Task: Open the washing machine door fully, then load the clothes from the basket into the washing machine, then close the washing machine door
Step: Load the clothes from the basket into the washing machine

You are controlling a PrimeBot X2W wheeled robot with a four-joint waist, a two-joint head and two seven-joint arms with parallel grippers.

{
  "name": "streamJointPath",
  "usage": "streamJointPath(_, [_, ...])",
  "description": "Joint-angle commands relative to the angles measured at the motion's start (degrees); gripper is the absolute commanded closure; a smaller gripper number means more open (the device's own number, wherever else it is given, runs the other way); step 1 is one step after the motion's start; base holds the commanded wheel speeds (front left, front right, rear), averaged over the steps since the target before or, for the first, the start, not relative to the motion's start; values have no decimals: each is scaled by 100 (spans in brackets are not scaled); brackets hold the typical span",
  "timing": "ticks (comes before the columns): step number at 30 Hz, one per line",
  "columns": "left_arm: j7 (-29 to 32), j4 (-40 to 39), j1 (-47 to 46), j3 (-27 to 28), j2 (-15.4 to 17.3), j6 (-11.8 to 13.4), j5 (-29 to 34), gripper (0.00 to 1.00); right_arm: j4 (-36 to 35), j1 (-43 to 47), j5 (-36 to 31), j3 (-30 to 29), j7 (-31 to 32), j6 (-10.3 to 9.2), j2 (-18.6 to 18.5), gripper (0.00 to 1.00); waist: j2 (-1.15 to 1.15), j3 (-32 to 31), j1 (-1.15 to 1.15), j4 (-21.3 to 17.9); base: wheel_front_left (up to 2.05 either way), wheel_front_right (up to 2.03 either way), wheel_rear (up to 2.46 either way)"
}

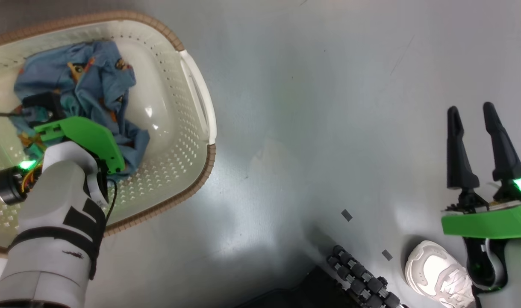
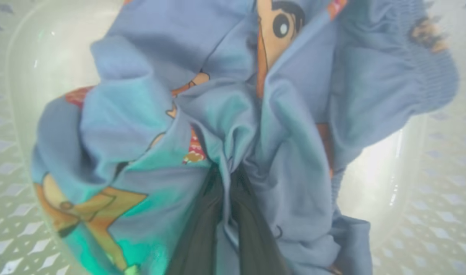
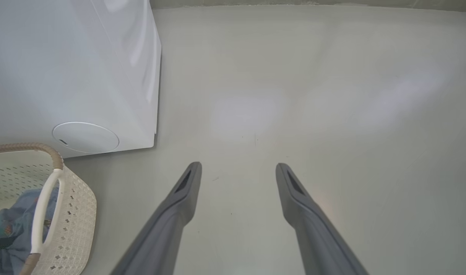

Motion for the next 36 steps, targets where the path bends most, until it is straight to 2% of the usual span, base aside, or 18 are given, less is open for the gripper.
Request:
streamJointPath(1, [-198, -52, 264, 159, 85, -34, -118, 100, -53, 59, 80, 142, -27, 9, -75, 0, 0, -75, 0, -39, 0, 0, 0])
streamJointPath(7, [-893, -190, 735, 242, -44, -241, -306, 100, 40, -106, 47, 145, -27, 9, -88, 0, 0, -580, 0, 195, 0, 0, 0])
streamJointPath(12, [-1097, -450, 1174, 247, -140, -430, -433, 100, 37, -28, -34, 94, -27, 9, -148, 0, 0, -1109, 0, 473, 0, 0, 0])
streamJointPath(15, [-1139, -795, 1568, 233, -170, -520, -520, 100, 28, 82, -115, 77, -27, 9, -199, 0, 0, -1563, 0, 678, 0, 0, 0])
streamJointPath(18, [-1144, -1529, 2100, 222, -177, -583, -685, 100, 25, 238, -204, 80, -27, 9, -238, 0, 0, -2047, 0, 849, 0, 0, 0])
streamJointPath(23, [-1146, -2780, 3197, 27, -179, -535, -1009, 100, 27, 583, -382, 94, -27, 9, -284, 0, 0, -2851, 0, 1097, 0, 0, 0])
streamJointPath(28, [-1147, -3989, 4228, -137, -180, -294, -1209, 100, 42, 976, -568, 91, -27, 9, -289, 0, 0, -3605, 0, 1314, 0, 0, 0])
streamJointPath(36, [-1147, -5609, 5663, 91, -180, -60, -918, 100, 45, 1515, -892, 142, -27, 9, -244, 0, 0, -4595, 0, 1568, 0, 0, 0])
